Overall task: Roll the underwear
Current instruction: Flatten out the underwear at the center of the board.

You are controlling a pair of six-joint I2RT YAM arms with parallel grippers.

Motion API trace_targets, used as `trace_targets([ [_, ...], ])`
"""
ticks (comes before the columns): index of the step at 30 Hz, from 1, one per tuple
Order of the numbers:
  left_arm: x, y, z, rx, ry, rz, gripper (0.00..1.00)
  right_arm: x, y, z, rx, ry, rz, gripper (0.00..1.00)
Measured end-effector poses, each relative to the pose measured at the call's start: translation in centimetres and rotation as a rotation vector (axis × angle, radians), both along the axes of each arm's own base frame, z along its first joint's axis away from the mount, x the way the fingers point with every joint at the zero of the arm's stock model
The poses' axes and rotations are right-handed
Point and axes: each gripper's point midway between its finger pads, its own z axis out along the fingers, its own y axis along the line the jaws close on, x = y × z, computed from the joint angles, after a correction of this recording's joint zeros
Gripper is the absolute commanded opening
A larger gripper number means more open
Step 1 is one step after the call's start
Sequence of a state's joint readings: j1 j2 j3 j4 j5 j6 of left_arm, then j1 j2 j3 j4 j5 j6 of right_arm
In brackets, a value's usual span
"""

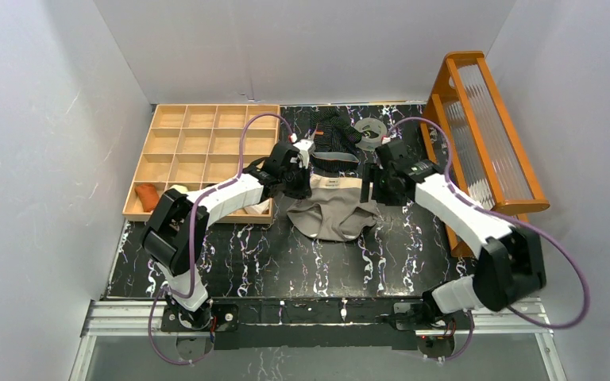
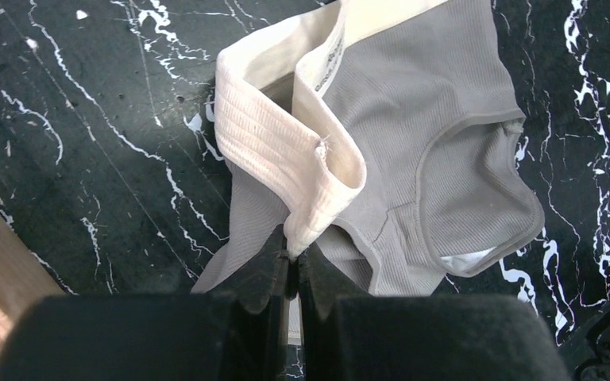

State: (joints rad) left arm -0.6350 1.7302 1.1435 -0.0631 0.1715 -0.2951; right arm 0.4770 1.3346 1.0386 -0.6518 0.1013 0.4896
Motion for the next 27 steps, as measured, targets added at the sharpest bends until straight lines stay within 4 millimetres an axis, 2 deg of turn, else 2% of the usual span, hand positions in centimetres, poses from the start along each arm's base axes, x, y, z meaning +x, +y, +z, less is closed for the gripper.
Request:
trace_targets([
  [6,0.0,0.8,-0.4,0.022,0.018,0.024,0.0,4.5,0.2,-2.4,-0.083,0.038,-0.057,0.75],
  [10,0.0,1.1,-0.5,0.029,0.022,0.027,0.0,7.0,-0.9,-4.2,-0.073,0.061,-0.111,0.68],
  [16,0.0,1.1,-0.5,0.025,0.027,0.023,0.0,8.3,-2.4,-7.8,-0.089,0.13,-0.15,0.65],
  [21,-0.1,1.0,-0.5,0.019,0.031,0.016,0.0,9.5,-1.9,-8.6,-0.059,0.124,-0.132,0.67],
  [27,-0.2,0.9,-0.5,0.016,0.032,0.011,0.0,11.4,-1.7,-9.2,-0.018,0.113,-0.128,0.58],
])
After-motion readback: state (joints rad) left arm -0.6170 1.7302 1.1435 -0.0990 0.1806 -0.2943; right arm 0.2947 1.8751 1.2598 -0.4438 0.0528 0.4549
